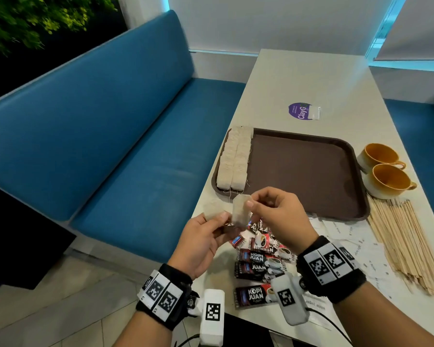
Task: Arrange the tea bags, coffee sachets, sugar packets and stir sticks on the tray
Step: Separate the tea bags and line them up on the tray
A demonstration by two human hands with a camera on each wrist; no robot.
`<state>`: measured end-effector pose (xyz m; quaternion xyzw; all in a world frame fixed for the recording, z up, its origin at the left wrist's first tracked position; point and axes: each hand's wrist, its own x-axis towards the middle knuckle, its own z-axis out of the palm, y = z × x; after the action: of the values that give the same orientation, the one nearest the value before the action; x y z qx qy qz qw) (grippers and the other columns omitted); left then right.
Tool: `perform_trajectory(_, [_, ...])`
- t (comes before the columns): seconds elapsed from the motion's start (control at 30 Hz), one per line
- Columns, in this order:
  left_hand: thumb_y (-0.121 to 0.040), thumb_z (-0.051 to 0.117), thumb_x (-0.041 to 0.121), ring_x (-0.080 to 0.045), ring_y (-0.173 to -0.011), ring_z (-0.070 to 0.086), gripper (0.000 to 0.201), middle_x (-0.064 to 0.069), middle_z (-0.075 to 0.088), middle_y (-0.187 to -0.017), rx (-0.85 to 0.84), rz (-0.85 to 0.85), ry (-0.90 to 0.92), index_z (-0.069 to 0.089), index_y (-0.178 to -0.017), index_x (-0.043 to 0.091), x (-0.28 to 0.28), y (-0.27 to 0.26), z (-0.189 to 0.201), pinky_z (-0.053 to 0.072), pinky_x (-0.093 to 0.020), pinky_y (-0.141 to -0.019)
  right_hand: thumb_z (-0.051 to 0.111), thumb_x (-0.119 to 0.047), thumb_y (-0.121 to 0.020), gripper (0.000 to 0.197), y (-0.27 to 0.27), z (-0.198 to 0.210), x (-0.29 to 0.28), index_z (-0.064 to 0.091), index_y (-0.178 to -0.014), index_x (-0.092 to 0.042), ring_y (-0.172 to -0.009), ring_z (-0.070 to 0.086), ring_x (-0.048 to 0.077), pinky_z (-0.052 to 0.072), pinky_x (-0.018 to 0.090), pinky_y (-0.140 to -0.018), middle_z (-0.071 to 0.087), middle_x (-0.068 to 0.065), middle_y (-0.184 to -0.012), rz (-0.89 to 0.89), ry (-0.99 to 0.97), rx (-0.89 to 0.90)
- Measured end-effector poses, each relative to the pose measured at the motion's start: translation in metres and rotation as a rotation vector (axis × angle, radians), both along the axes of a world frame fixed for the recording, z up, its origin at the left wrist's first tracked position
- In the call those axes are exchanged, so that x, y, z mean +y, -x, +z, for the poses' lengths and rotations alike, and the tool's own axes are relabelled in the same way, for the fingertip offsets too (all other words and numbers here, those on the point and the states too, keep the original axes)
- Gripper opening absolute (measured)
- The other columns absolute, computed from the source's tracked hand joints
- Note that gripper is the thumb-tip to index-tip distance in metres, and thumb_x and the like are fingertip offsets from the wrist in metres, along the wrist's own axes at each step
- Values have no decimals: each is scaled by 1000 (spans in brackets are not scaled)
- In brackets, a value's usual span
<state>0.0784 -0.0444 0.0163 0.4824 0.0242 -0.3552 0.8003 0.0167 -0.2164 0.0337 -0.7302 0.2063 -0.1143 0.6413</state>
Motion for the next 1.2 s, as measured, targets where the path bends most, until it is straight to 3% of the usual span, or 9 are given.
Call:
perform_trajectory(0.13, [-96,58,4,-25,-83,70,28,-18,75,-92,-47,40,-16,78,-77,6,-2,-4,0,60,-32,-78,76,-10,-91,4,-3,1,-4,72,-89,-10,-56,59,9,44,17,-52,71,4,-70,-24,-7,6])
perform_trajectory(0.23, [-82,70,17,-18,-82,68,12,-10,74,-89,-67,3,-6,80,-75,14,-3,-2,2,54,-31,-78,77,-11,-90,4,-3,1,-2,73,-90,-11,-62,62,9,47,20,-57,74,8,-77,-2,-29,7])
perform_trajectory(0.43, [-86,68,-8,-22,-78,73,11,-12,69,-81,-104,29,-41,61,-84,0,-9,2,-4,58,-27,-66,77,-10,-89,16,-1,-1,2,63,-96,-14,-66,65,14,53,33,-63,74,9,-79,13,-33,-17])
perform_trajectory(0.63, [-85,69,-7,-24,-83,74,6,-13,74,-82,-143,89,-46,71,-82,-2,-9,-3,-7,60,-30,-76,83,-2,-82,19,1,-2,5,68,-93,-7,-69,67,20,59,34,-65,68,24,-91,187,-22,-25])
perform_trajectory(0.83, [-69,80,5,-33,-90,72,10,-18,73,-87,-148,130,-61,72,-75,7,-8,-7,-13,60,-40,-85,84,3,-79,22,-6,-11,6,73,-95,-7,-72,71,31,63,52,-76,69,15,-87,137,-79,-24])
perform_trajectory(0.9, [-70,79,3,-30,-86,73,9,-17,74,-85,-167,127,-45,73,-76,7,-7,-8,-12,61,-39,-82,84,4,-77,25,-8,-12,6,73,-96,-7,-73,70,33,63,51,-76,68,15,-88,135,-110,-22])
perform_trajectory(1.03, [-78,72,-8,-15,-67,68,12,-5,70,-71,-161,159,-48,68,-80,4,-5,-10,-10,56,-24,-63,90,-7,-69,28,-10,-10,0,75,-93,-6,-70,68,31,60,46,-72,69,26,-86,123,-125,6])
perform_trajectory(1.1, [-80,72,-9,-15,-69,66,17,-3,66,-71,-119,192,-63,63,-80,6,-2,-14,-14,56,-24,-63,87,-1,-74,22,-14,-11,-7,76,-92,-6,-71,68,31,61,46,-75,71,26,-86,115,-97,25])
perform_trajectory(1.2, [-78,76,-2,-23,-86,67,20,-11,64,-88,-54,221,-81,61,-89,4,4,-20,-21,57,-25,-67,86,1,-76,21,-32,-15,-25,78,-92,-11,-76,72,25,63,39,-77,76,12,-86,62,-17,74])
